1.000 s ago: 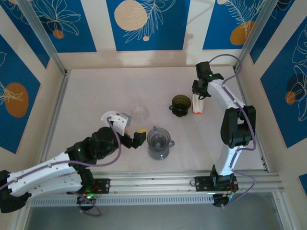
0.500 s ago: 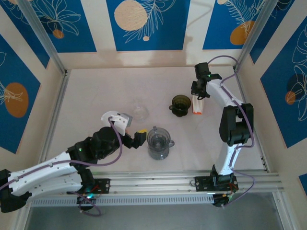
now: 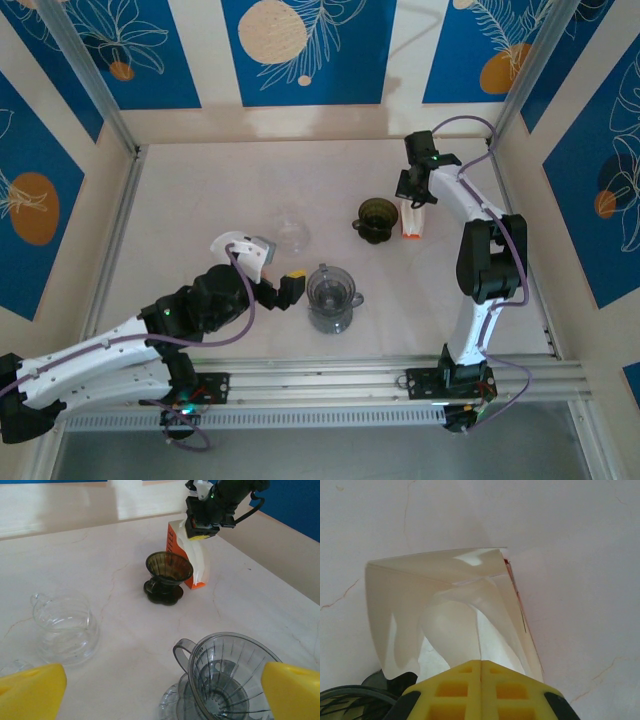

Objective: Place the coffee filter in the dripper

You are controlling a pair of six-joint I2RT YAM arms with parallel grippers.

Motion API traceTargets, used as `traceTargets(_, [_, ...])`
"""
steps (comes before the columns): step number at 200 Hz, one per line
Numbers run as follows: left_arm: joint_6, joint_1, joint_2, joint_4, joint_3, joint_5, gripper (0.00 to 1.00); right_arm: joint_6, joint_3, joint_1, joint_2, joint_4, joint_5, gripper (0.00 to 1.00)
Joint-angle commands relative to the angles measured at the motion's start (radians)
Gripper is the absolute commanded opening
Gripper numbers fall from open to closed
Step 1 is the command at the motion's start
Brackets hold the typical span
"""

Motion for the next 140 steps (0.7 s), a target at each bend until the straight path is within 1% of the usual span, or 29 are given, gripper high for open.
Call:
traceTargets(1, [0.018,0.003,0.0,0.025,0.003,-0.005,1.0,0.003,0.011,0.011,-0.073,-0.007,0.021,0.0])
traceTargets(76, [0.017,0.003,-0.008,0.026,-0.001,0.0,1.0,0.026,-0.083,0.015,-0.246,-0.034,0.07,0.0])
traceTargets(112, [0.019,0.003,-0.011,0.02,0.006,-0.002,1.0,0.046,-0.17,0.026,-0.422,-0.024,0.053,0.0])
traceTargets(140, [0.014,0.003,-0.018,0.02,0.008,-0.002,1.0,0.073,-0.237,0.067,-0.57,-0.038,0.021,0.0])
